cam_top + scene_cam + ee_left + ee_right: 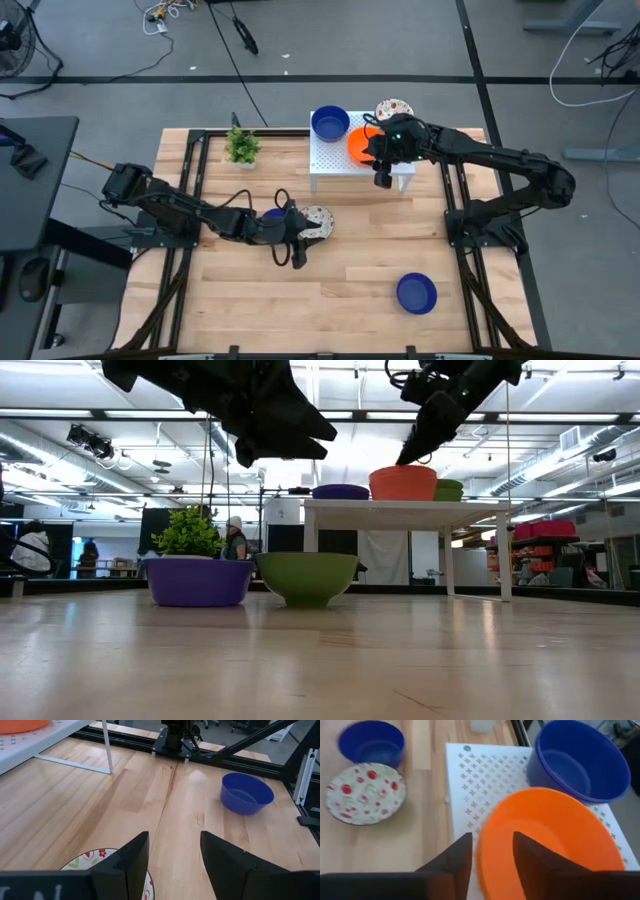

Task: Pick & Place Mini bowls
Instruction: Stack the orange bowl on top of the other orange bowls on the shelf, then stack the white red patterned bowl on top of the other white red patterned bowls on the shelf

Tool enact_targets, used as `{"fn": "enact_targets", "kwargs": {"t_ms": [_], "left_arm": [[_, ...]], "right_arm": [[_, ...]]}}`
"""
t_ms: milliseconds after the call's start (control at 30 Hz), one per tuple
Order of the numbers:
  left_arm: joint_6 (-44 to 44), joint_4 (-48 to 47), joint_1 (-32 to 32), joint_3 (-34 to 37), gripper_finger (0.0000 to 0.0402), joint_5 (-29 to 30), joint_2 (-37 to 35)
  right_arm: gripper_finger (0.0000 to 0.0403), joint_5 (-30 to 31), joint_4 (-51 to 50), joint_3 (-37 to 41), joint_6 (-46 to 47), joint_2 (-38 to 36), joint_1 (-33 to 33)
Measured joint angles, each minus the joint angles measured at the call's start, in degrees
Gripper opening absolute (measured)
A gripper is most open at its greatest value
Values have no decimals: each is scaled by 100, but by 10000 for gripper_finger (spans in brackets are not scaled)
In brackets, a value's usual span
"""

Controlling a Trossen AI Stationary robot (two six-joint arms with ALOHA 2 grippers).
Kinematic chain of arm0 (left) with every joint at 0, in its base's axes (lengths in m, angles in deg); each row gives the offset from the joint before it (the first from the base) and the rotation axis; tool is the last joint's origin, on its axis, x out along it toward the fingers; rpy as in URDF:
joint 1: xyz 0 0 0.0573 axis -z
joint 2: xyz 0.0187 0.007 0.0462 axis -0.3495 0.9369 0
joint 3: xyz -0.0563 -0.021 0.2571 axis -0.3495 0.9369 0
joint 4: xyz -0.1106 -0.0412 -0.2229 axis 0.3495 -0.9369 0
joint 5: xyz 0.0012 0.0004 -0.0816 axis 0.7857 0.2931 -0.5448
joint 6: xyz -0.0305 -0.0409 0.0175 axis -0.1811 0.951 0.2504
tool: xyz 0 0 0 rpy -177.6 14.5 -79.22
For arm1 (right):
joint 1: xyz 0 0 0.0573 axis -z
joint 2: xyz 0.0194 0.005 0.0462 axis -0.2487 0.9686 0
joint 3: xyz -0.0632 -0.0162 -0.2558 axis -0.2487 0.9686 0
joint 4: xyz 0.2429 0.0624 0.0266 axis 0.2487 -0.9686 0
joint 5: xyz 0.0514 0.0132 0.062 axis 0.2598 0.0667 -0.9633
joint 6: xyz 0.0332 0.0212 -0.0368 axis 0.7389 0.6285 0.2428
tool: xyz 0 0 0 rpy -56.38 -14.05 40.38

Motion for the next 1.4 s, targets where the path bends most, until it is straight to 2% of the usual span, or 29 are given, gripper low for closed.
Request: {"fn": "enact_targets", "kwargs": {"t_ms": [200, 333, 433, 533, 700, 833, 967, 1067, 1167, 1267, 1400], "left_arm": [[0, -10, -2, 0, 183, 0, 0], [0, -57, -2, 0, 183, 0, 2], [1, -80, -2, 0, 183, 0, 2], [2, -82, -2, 0, 183, 0, 2], [2, -81, 4, 0, 183, -66, 2], [-153, -83, 60, 0, 183, -185, 5], [-545, -97, 193, 4, 183, -195, 44], [-691, -83, 249, 2, 183, -166, 42], [-696, -69, 250, 2, 183, -50, 42], [-695, -81, 225, 2, 183, 75, 42], [-697, -77, 212, 2, 183, 105, 42]], "right_arm": [[180, -244, 11, 0, 68, -238, -4], [181, -191, 84, 0, 301, -568, -105], [175, -208, 43, -1, 747, -842, -439], [166, -212, -135, -5, 974, -1038, -1098], [149, -189, -96, 139, 1510, -1084, -2792], [135, 389, 604, 765, 1836, -1078, -4022], [122, 1051, 1773, 1742, 2223, -1051, -4696], [115, 1176, 2976, 2425, 2336, -791, -4722], [113, 998, 3739, 2654, 2115, -291, -4501], [121, 835, 4162, 2560, 1675, 291, -4230], [153, 763, 4138, 2126, 1040, 1013, -3836]]}}
